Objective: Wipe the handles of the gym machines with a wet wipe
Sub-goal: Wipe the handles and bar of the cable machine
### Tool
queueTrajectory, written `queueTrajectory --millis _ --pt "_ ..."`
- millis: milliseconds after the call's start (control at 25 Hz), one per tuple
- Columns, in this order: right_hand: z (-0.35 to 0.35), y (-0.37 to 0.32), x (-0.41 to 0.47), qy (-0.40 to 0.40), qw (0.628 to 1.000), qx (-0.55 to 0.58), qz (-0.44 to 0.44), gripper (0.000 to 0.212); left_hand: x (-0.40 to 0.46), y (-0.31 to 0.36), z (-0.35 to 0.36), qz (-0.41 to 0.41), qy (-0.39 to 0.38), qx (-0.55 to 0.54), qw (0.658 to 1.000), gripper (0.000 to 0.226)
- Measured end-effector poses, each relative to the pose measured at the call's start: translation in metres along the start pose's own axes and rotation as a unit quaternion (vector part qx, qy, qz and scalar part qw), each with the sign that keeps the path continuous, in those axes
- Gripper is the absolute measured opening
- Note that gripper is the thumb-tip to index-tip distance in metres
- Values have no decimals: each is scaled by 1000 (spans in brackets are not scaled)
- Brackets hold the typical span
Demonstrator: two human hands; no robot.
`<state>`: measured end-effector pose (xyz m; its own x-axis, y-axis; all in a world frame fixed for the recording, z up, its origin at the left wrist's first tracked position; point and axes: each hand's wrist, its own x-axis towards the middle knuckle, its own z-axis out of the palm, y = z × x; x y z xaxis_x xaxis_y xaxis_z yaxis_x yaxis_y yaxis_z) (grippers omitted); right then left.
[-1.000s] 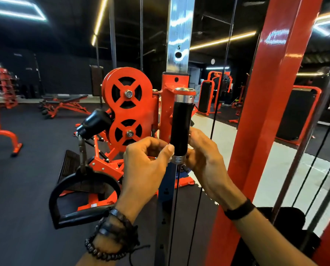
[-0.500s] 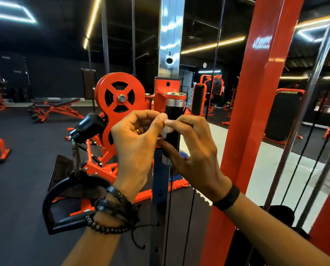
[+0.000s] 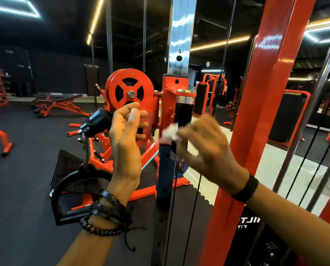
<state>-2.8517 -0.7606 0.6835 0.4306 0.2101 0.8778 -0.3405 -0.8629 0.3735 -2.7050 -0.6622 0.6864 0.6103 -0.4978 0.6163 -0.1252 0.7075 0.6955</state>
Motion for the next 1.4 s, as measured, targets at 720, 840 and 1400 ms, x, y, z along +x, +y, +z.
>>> queueTrajectory --millis 720,840,1400 --pt "-5 0 9 86 950 114 277 11 -24 -16 12 -13 -50 -13 999 26" --pt "-12 -26 -59 -18 924 127 361 13 -45 -24 11 7 -51 -16 999 14" --pt "-235 -80 -107 45 862 53 502 12 -183 7 147 -135 -340 -143 920 15"
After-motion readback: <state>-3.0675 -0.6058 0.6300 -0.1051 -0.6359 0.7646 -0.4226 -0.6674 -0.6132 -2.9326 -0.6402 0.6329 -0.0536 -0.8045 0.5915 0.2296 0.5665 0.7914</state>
